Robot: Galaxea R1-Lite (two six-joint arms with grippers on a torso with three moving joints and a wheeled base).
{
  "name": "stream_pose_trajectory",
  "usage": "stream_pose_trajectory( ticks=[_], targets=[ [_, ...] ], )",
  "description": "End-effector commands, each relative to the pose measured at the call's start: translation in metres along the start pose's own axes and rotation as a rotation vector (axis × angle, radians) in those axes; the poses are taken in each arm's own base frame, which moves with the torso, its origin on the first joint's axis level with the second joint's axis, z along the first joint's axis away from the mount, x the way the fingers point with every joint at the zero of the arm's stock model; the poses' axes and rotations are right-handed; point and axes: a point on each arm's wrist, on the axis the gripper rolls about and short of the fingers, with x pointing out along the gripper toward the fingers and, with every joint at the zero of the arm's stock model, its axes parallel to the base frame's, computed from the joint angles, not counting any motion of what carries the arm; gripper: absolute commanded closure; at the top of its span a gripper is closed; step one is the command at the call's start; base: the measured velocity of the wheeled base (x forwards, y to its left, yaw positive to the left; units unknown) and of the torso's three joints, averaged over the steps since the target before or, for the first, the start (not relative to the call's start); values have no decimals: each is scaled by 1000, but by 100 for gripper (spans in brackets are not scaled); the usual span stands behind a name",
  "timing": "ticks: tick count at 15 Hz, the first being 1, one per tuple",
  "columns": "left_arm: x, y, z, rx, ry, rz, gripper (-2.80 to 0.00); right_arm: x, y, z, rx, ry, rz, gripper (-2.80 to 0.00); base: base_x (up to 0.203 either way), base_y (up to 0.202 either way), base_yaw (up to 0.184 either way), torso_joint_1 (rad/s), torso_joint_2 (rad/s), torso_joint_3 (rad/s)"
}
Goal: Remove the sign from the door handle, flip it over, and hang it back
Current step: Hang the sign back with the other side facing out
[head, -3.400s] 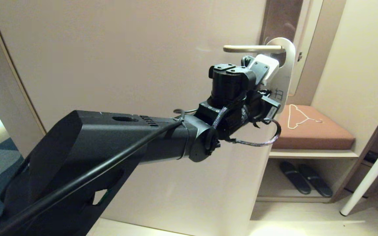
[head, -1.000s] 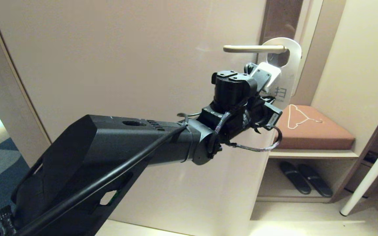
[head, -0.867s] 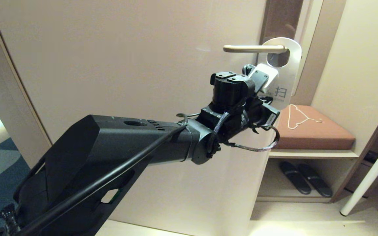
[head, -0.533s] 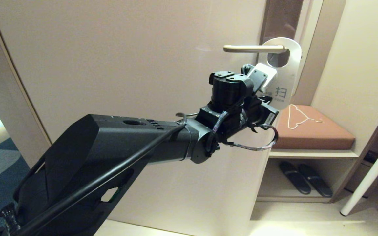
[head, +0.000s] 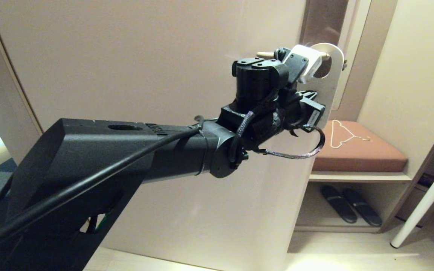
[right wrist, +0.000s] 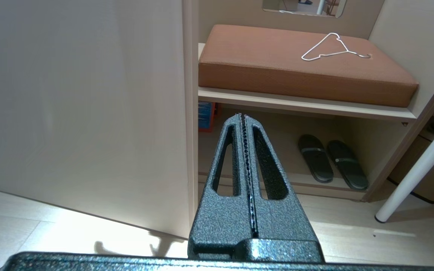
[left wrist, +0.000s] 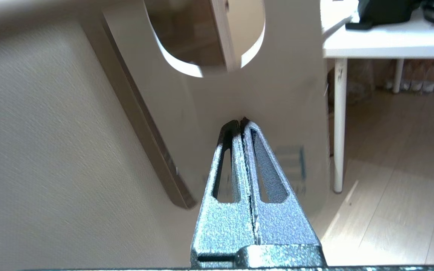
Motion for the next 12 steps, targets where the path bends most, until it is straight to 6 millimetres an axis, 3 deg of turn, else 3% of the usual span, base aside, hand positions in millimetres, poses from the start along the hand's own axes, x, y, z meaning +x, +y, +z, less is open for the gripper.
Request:
stream_pose_trajectory(
  ticks=[1,4,12],
  targets=[
    [-5,0,14,2,-29,-2,0,0,0,0,-1,1,1,0,0,0,0,0,0,0],
    [-5,-1,14,1,-33,-21,0,0,0,0,-1,1,1,0,0,0,0,0,0,0],
    [6,-17,-13,-2,11,-92,0,0,0,0,-1,1,1,0,0,0,0,0,0,0]
  ],
)
